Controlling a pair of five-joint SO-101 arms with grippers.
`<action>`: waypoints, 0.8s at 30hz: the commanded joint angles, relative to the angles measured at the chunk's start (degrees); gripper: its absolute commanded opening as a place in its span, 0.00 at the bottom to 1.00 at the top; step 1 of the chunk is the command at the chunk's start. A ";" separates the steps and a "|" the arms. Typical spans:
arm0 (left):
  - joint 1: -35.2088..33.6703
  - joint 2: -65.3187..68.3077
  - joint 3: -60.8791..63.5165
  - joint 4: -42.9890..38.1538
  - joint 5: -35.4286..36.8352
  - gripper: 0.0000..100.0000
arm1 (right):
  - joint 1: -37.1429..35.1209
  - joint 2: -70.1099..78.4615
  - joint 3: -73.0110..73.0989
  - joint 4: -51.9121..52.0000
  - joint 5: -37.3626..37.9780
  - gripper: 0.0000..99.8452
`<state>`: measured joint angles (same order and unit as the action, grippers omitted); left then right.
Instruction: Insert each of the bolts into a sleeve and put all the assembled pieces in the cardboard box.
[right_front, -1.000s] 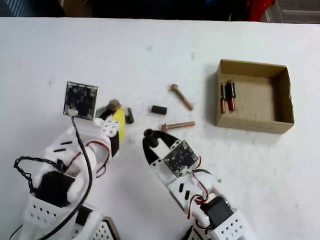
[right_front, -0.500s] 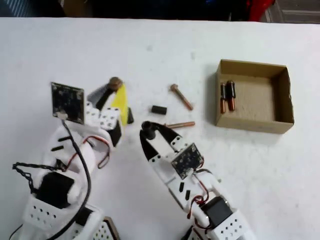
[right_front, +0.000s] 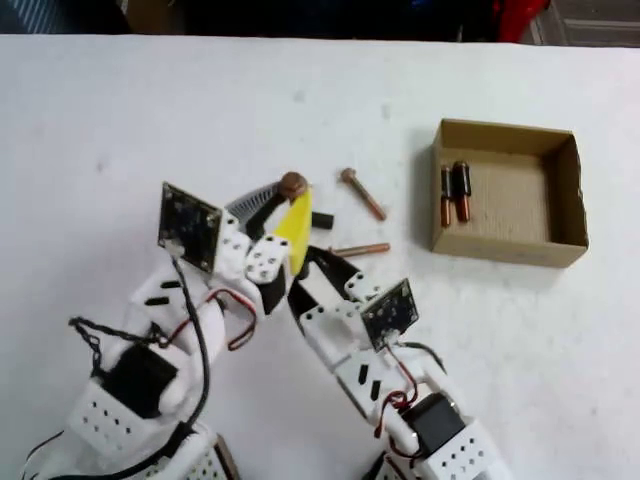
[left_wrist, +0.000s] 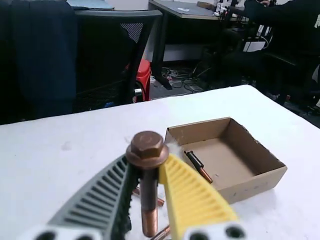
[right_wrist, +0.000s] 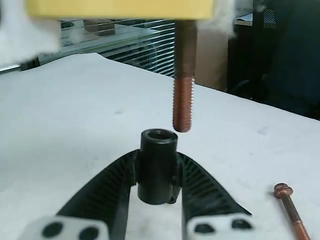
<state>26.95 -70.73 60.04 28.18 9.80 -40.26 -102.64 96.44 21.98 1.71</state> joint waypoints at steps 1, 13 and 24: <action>0.92 -1.63 -0.35 -4.31 -0.26 0.02 | 0.48 -0.57 0.35 -1.80 1.93 0.02; 1.01 -1.71 -0.35 -4.40 -0.18 0.02 | 6.81 -0.57 0.35 -2.95 1.41 0.02; 3.30 -1.71 -0.26 -4.40 -0.53 0.02 | 6.81 -0.57 0.35 -2.59 4.40 0.02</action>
<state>29.49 -71.08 60.48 26.15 9.63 -34.11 -102.64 96.44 20.57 3.30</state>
